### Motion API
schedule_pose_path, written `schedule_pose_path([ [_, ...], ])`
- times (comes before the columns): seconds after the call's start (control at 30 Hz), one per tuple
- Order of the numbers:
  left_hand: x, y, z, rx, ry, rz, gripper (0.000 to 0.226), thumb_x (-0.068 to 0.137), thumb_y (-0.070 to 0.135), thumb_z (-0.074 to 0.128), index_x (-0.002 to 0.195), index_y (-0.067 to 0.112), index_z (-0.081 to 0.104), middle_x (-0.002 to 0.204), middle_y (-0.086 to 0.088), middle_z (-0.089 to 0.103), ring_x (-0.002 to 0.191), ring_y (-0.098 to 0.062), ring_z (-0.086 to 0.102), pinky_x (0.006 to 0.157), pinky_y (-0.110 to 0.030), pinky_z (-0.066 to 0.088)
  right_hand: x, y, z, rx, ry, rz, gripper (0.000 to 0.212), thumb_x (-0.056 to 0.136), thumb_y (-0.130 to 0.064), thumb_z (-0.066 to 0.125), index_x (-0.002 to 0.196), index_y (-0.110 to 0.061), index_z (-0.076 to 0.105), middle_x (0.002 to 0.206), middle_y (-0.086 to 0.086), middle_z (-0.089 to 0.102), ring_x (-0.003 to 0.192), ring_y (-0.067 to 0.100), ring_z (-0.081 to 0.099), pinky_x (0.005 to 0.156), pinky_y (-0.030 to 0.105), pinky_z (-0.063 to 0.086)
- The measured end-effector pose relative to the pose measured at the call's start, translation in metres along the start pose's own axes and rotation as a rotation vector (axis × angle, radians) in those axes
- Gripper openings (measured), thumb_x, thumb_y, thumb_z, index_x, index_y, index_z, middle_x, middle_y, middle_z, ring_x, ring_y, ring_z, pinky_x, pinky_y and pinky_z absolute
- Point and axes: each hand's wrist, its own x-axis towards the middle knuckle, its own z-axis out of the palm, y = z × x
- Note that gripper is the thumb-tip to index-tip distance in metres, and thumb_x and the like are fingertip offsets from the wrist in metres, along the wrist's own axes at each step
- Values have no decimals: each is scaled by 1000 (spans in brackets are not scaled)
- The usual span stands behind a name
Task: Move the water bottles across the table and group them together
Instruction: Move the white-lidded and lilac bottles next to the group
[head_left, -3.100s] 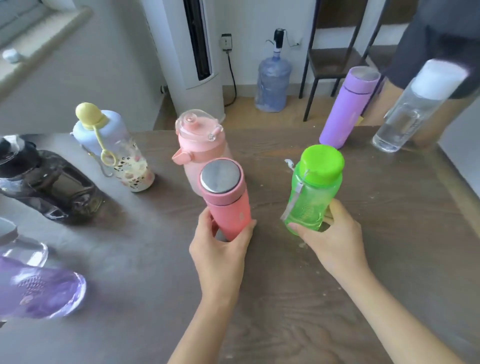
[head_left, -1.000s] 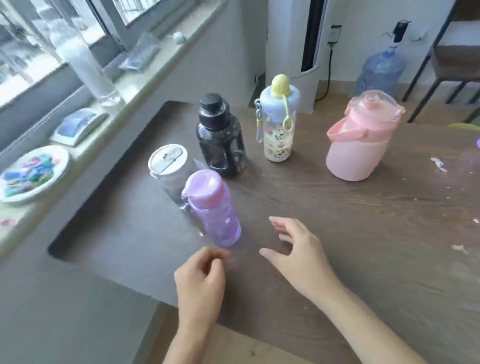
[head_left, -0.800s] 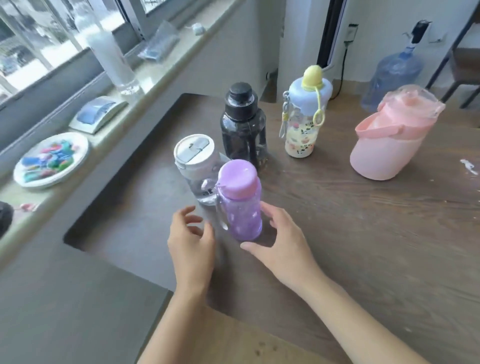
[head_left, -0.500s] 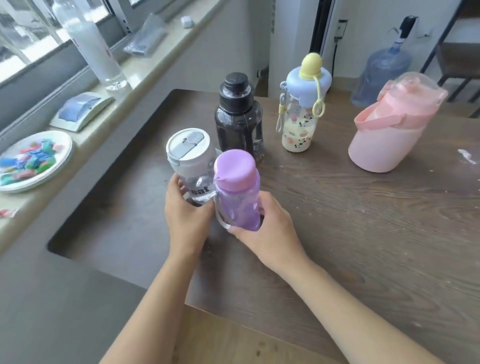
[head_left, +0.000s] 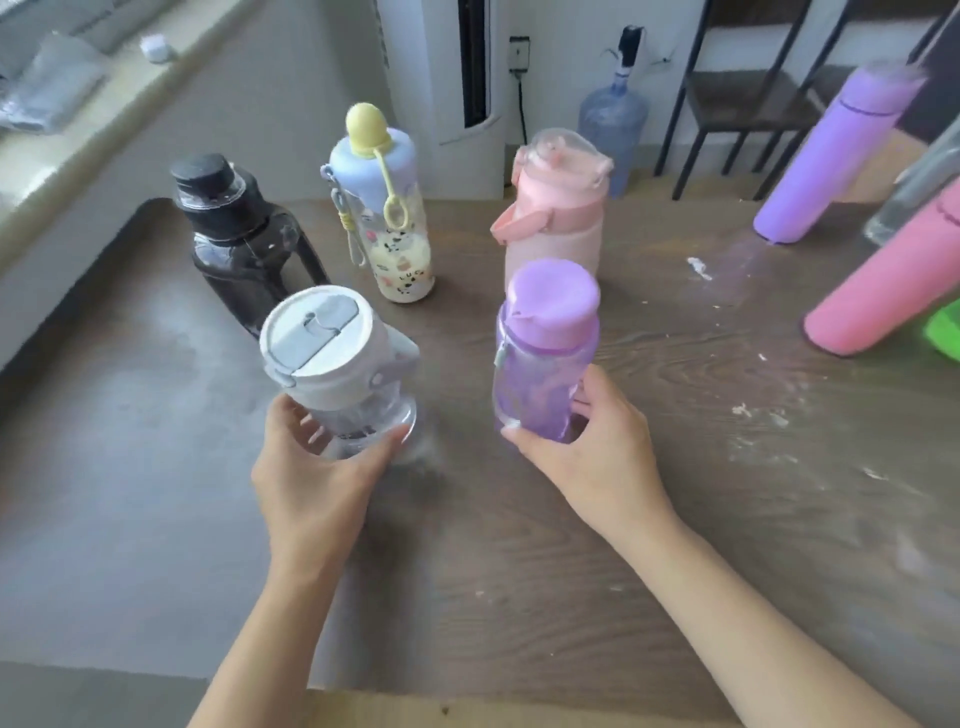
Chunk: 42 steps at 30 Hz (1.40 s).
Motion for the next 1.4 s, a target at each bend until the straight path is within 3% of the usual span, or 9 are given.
schedule_pose_path([
  [0.1, -45, 26, 64, -23, -127, 36, 78, 59, 40, 105, 125, 37, 65, 114, 38, 73, 107, 13, 71, 82, -5, 54, 1, 26, -66, -53, 113, 53, 54, 64, -38, 93, 108, -28, 64, 104, -12, 75, 99, 7, 71, 85, 29, 58],
  [0.2, -90, 54, 127, -55, -241, 45, 79, 58, 41, 106, 127, 37, 66, 116, 41, 71, 108, 17, 69, 81, -2, 51, -4, 51, -134, -74, 206, 107, 54, 62, -36, 95, 107, -30, 65, 99, -19, 74, 93, -9, 69, 74, 8, 51],
  [0.27, -116, 75, 164, -61, -316, 60, 81, 57, 45, 104, 128, 38, 65, 119, 43, 69, 109, 20, 67, 81, -1, 50, -10, 68, -179, -73, 267, 152, 54, 62, -31, 95, 107, -29, 66, 97, -21, 73, 87, -17, 67, 72, 4, 48],
  [0.47, -176, 125, 253, -57, -486, 89, 86, 55, 55, 100, 132, 45, 62, 120, 51, 63, 107, 26, 63, 83, -3, 52, -27, 114, -296, -96, 413, 257, 56, 66, -23, 94, 114, -21, 65, 106, -1, 76, 96, 11, 73, 76, 17, 49],
  [0.6, -208, 140, 288, -16, -532, 81, 86, 56, 54, 99, 133, 41, 62, 111, 30, 77, 107, 15, 70, 93, -27, 61, -35, 139, -342, -121, 451, 330, 57, 68, -24, 93, 117, -18, 64, 110, 0, 76, 103, 21, 71, 85, 32, 56],
  [0.8, -233, 142, 313, 12, -593, 73, 89, 59, 47, 100, 138, 38, 61, 117, 28, 76, 113, 7, 72, 99, -37, 62, -38, 169, -366, -108, 454, 381, 54, 69, -26, 92, 113, -18, 63, 109, 4, 77, 104, 27, 73, 92, 52, 58],
  [0.9, -237, 139, 315, 39, -592, 91, 87, 59, 48, 100, 137, 39, 62, 110, 27, 78, 108, 7, 74, 97, -38, 62, -38, 176, -366, -100, 463, 382, 55, 67, -29, 92, 112, -22, 62, 107, 2, 77, 101, 27, 74, 91, 53, 58],
  [1.27, -243, 132, 316, 51, -580, 146, 91, 65, 48, 99, 144, 43, 55, 128, 18, 78, 121, -8, 73, 102, -45, 59, -45, 186, -360, -9, 451, 361, 57, 73, -23, 91, 123, -24, 62, 118, -6, 76, 112, 13, 72, 103, 49, 54],
  [1.4, -241, 128, 306, 44, -681, 186, 101, 71, 35, 99, 158, 39, 47, 148, 19, 69, 137, -2, 63, 114, -35, 51, -69, 175, -339, -116, 477, 434, 68, 78, -21, 88, 140, -18, 59, 133, 5, 70, 123, 23, 66, 110, 43, 49],
])
